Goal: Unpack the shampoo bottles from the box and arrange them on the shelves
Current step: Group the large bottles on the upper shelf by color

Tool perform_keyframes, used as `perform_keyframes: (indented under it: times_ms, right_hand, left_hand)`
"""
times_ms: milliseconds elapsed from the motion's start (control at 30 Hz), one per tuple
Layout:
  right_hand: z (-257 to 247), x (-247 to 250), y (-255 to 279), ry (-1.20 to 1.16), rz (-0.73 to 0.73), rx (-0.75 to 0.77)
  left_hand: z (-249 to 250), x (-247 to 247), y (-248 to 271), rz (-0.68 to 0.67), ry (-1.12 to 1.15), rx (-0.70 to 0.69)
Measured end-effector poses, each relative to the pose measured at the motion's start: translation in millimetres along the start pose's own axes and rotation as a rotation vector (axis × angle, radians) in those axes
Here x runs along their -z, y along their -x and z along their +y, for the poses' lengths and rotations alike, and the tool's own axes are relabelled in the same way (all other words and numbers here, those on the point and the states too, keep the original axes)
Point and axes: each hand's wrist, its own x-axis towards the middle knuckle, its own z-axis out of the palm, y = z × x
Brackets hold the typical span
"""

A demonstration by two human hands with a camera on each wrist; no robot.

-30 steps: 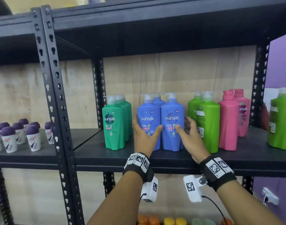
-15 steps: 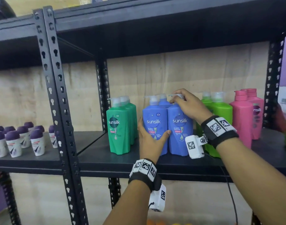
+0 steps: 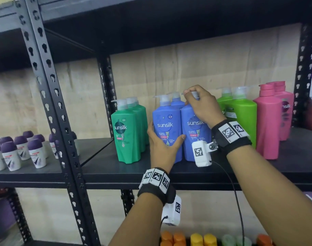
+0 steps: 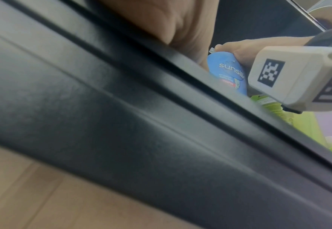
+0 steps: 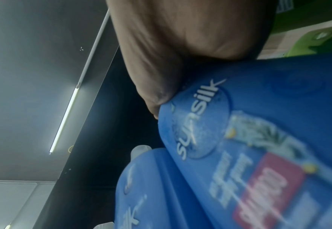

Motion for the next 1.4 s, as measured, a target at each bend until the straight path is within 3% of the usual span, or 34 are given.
perform_keyframes:
  times_ms: [433,733,867,1067,1400]
  right_hand:
    - [5,9,13,-0.013,-0.085,-0.024]
    - [33,16,60,-0.402,-0.226,-0.229]
    - [39,20,68,-0.338,-0.336,-0.346]
    - [28,22,68,-0.218,-0.434,-0.383]
    - [18,-7,42,-0.326,-0.464,-0.501]
  left_hand:
    - [5,1,2,-0.007,-0.012,0.025]
    - [3,0,2,0.013,0.014,0.037]
    - [5,-1,1,0.063,0.021,0.042]
    - [3,-2,1,0.109,0.035,0.041]
    - [3,-2,1,0.128,-0.005,0.032]
